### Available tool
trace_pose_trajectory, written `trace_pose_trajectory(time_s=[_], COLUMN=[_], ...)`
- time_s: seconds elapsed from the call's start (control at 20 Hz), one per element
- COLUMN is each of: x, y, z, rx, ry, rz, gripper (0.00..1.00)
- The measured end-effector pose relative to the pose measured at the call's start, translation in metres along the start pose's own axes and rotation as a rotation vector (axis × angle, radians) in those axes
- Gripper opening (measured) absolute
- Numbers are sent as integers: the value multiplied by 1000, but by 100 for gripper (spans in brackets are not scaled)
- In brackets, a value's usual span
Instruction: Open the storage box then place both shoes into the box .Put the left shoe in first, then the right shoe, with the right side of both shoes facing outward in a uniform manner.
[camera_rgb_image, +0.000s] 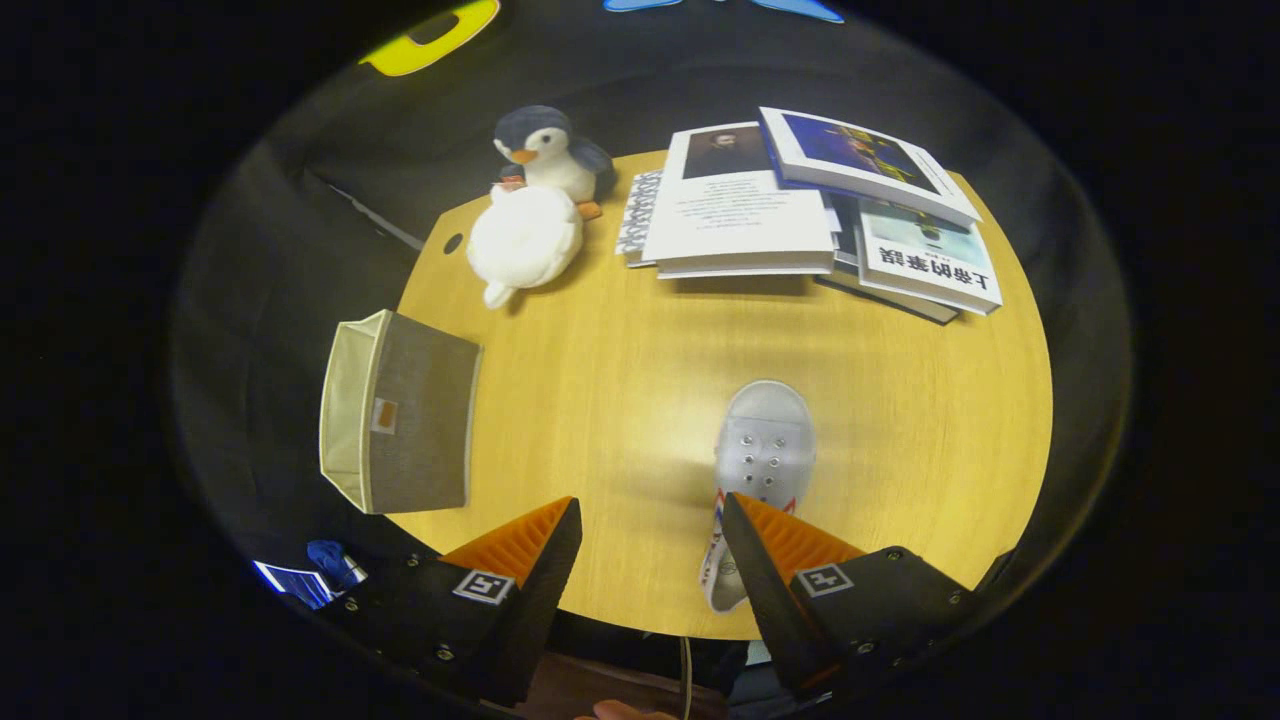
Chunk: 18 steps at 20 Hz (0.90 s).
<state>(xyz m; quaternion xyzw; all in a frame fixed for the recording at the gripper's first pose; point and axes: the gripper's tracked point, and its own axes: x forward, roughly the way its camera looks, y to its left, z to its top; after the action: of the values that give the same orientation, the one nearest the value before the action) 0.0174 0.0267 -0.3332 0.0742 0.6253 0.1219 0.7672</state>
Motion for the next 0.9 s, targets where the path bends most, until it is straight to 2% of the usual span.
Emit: trace_pose_trajectory(time_s=[0.3, 0.6, 0.9], x=[19, 34, 61], y=[-46, -71, -101], z=[-39, -58, -71], rx=[54, 103, 59], ry=[81, 114, 139], rz=[-48, -66, -161], gripper=[87, 87, 86])
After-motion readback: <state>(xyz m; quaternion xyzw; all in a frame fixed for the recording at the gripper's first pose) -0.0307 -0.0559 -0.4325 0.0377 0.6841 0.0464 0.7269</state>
